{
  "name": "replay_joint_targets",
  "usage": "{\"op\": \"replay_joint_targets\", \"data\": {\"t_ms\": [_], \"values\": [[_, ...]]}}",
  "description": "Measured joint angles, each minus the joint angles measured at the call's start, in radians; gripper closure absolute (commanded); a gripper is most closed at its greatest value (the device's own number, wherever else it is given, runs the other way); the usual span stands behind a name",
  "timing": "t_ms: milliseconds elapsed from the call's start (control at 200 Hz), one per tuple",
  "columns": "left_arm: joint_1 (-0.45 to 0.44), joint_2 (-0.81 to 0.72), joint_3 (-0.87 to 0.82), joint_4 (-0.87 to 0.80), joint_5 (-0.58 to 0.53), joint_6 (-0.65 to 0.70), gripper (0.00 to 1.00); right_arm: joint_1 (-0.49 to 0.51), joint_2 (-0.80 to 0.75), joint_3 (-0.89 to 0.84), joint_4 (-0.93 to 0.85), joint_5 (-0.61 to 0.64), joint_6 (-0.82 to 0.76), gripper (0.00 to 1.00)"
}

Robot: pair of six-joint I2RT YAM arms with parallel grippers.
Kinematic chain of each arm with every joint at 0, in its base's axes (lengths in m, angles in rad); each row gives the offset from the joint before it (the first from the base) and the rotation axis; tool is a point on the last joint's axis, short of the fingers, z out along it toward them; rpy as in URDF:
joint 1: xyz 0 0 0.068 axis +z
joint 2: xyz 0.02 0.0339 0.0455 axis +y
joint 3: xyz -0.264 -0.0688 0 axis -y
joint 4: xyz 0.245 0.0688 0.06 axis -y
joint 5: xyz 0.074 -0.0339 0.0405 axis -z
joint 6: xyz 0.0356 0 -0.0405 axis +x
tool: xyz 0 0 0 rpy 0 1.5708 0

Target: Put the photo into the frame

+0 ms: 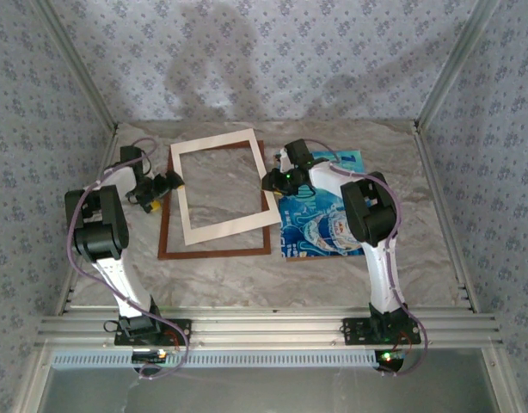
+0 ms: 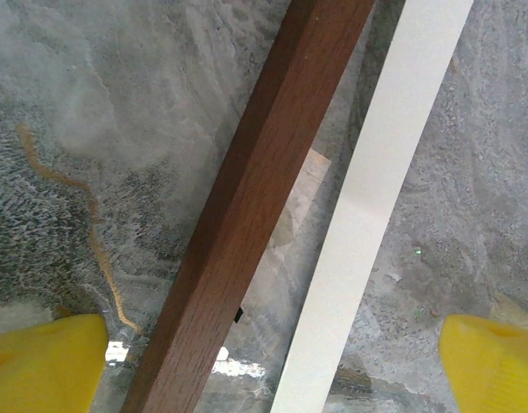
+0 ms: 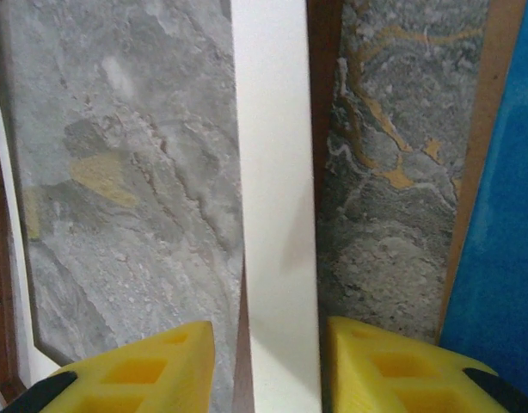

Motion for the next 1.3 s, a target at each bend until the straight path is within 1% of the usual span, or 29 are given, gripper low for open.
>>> {"op": "replay_joint_targets", "data": {"t_ms": [140, 355, 420, 615, 710, 845, 895, 1004, 1299], "values": [[0.000, 0.002, 0.002, 0.000, 0.003, 0.000, 0.01, 0.000, 0.007, 0.006, 0.000, -0.007, 0.002, 0.61], [-0.006, 0.002, 0.002, 0.001, 0.006, 0.000, 0.02, 0.000, 0.014, 0.010, -0.003, -0.009, 0.015, 0.80], [-0.009, 0.003, 0.003, 0.001, 0.006, 0.000, 0.01, 0.000, 0.014, 0.011, -0.003, -0.014, 0.019, 0.83], [-0.017, 0.003, 0.003, 0.002, 0.002, -0.001, 0.02, -0.016, 0.005, 0.009, -0.003, -0.033, 0.023, 0.87], [-0.022, 0.003, 0.003, 0.002, 0.002, -0.003, 0.02, -0.031, -0.027, -0.008, -0.003, -0.042, 0.026, 0.93], [-0.030, 0.003, 0.003, 0.003, 0.010, -0.011, 0.01, -0.056, -0.092, -0.037, 0.004, -0.070, 0.042, 0.95], [-0.032, 0.002, 0.001, 0.005, 0.011, -0.016, 0.02, -0.064, -0.116, -0.049, 0.011, -0.080, 0.047, 0.98], [-0.039, -0.009, -0.015, 0.022, 0.018, -0.033, 0.02, -0.078, -0.163, -0.085, 0.029, -0.104, 0.061, 0.98], [-0.087, -0.048, -0.053, 0.020, 0.080, -0.084, 0.01, -0.080, -0.209, -0.126, 0.053, -0.167, 0.126, 0.99]]}}
